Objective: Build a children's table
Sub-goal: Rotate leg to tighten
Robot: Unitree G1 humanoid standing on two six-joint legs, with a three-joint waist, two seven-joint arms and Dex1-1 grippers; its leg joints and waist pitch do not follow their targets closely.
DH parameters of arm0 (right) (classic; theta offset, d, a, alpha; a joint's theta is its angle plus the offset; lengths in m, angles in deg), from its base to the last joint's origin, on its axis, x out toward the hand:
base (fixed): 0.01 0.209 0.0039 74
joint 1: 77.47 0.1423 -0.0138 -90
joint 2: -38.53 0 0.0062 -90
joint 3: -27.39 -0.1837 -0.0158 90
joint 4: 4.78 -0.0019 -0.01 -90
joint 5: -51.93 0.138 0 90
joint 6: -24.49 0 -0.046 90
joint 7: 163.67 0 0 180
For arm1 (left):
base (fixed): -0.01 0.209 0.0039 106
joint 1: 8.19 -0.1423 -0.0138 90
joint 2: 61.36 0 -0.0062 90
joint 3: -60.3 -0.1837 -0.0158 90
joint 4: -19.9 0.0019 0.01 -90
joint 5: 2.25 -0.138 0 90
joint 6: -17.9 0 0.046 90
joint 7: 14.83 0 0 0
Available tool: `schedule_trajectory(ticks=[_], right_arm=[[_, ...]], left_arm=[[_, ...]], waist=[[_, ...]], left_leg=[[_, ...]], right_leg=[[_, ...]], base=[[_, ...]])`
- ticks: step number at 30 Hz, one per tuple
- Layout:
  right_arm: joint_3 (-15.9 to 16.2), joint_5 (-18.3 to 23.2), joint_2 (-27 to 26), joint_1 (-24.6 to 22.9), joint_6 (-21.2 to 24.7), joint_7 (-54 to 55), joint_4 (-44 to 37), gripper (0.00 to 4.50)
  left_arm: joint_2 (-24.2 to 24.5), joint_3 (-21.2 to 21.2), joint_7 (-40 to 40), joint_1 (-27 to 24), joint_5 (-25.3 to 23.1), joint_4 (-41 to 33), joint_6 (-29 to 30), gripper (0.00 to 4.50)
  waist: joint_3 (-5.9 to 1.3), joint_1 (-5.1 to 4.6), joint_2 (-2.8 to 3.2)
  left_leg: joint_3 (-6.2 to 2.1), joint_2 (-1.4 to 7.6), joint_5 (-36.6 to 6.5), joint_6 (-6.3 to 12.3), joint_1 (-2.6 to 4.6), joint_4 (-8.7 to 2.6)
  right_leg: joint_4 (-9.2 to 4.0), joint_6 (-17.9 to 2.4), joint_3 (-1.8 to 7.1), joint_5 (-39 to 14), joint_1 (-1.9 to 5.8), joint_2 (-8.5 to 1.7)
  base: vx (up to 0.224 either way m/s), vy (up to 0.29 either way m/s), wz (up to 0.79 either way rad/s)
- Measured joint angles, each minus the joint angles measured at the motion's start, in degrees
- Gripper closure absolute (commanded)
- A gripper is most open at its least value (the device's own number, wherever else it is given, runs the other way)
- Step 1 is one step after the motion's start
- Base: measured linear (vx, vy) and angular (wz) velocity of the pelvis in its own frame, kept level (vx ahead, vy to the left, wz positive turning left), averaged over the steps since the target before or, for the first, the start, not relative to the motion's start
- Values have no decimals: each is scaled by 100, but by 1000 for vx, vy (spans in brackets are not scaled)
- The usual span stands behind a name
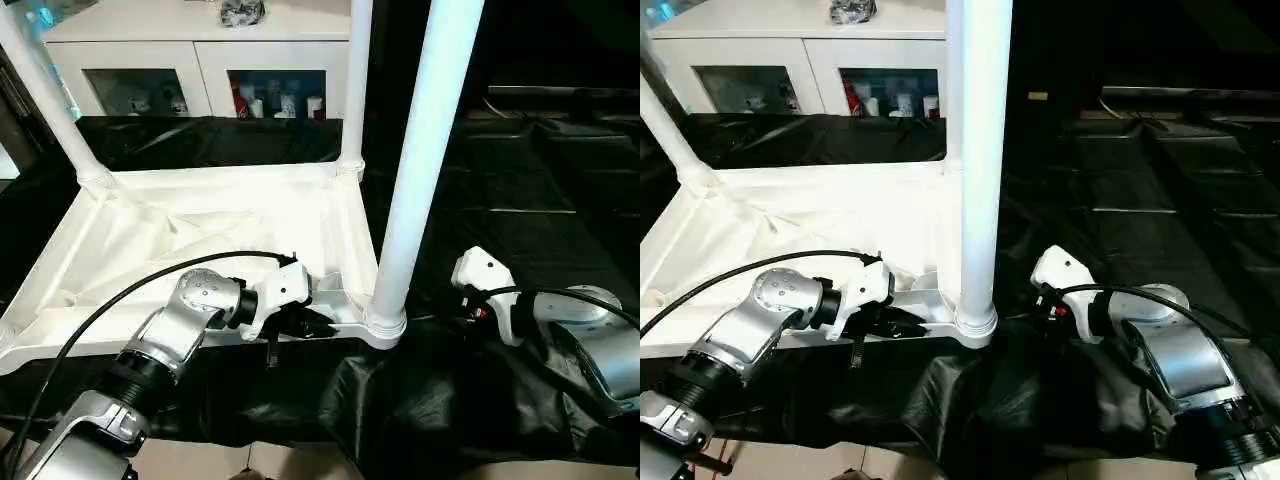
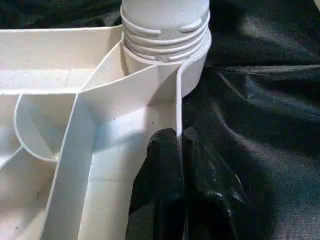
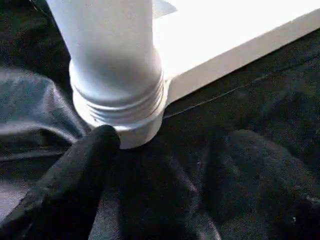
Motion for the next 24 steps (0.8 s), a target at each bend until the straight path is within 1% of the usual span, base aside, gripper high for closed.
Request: schedule_trajectory(ticks=[1,4,6,9,12,15,20,23,24], right_arm=[[0,44,-2,0,30,-34,0,17],[-11,88,-92,5,56,-35,2,3],[-10,123,-240,53,46,-21,26,3],[-6,139,-439,186,-25,94,202,3],[57,84,-705,310,-270,307,344,3],[141,5,-989,455,-388,506,581,3],[441,-184,-1281,635,-518,602,946,3],[463,-253,-1405,772,-702,709,1244,3],[463,-253,-1432,800,-743,719,1309,20]], left_arm=[[6,15,40,-43,1,-63,56,450],[32,68,129,-126,20,-235,276,450],[69,133,182,-189,27,-359,438,450],[118,179,306,-261,24,-508,600,450],[128,233,390,-276,26,-579,679,450],[155,320,481,-299,26,-571,661,450],[140,342,479,-302,28,-593,659,450],[141,342,482,-301,27,-595,666,450],[143,342,484,-301,26,-594,666,450]], waist=[[0,-6,-1],[2,-34,-18],[5,-87,-37],[9,-121,-62],[9,-121,-72],[9,-120,-79],[7,-55,-85],[10,-48,-90],[11,-51,-91]], left_leg=[[0,1,0,0,-2,0],[1,1,0,0,-3,0],[1,3,0,0,-4,0],[2,5,-1,-1,-3,-1],[2,8,0,-1,-2,0],[2,9,-1,-1,-2,0],[2,7,-1,-1,-4,-1],[2,7,-1,-2,-3,-1],[2,7,-1,-2,-2,-1]], right_leg=[[0,0,0,0,1,0],[2,3,-1,-2,0,0],[3,4,-2,-2,0,1],[3,4,-4,-2,-1,1],[3,4,-7,-2,-4,2],[3,1,-7,0,-9,3],[1,-29,-7,18,-13,1],[2,-30,-7,18,-13,1],[3,-30,-7,18,-12,1]], base=[[0,0,0],[0,0,0],[0,0,0],[0,0,0],[0,0,0],[0,0,0],[0,0,0],[0,0,0],[0,0,0]])
